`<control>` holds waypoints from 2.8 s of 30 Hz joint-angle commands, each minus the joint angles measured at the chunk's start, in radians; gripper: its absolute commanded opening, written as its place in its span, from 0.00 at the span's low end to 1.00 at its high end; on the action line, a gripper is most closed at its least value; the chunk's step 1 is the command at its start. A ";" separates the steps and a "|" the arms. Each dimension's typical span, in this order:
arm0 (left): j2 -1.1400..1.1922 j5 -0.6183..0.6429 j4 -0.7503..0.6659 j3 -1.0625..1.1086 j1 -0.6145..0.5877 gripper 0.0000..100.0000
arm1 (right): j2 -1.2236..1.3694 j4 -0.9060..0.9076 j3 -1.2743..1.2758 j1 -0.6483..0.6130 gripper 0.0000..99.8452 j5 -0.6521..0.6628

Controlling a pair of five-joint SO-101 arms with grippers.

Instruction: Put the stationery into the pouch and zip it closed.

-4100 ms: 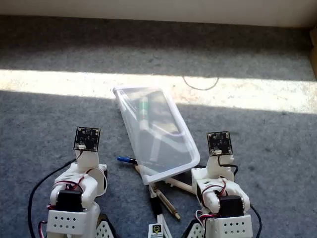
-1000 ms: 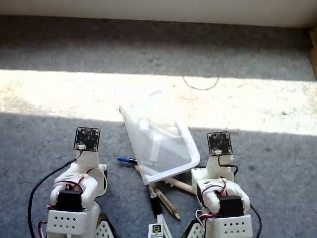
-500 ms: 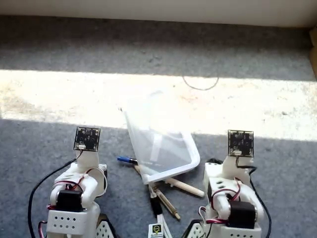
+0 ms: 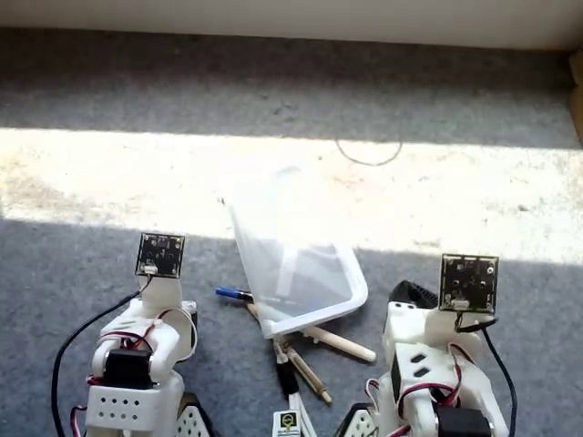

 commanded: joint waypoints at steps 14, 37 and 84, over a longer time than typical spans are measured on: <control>-0.010 0.008 0.006 0.022 0.015 0.01 | 0.308 0.068 -0.245 -0.001 0.00 0.038; -0.010 0.008 0.006 0.022 0.015 0.01 | 0.449 -0.028 -0.036 -0.768 0.17 -0.325; -0.010 0.008 0.006 0.022 0.015 0.01 | 1.193 -0.496 -0.033 -1.141 0.17 -0.414</control>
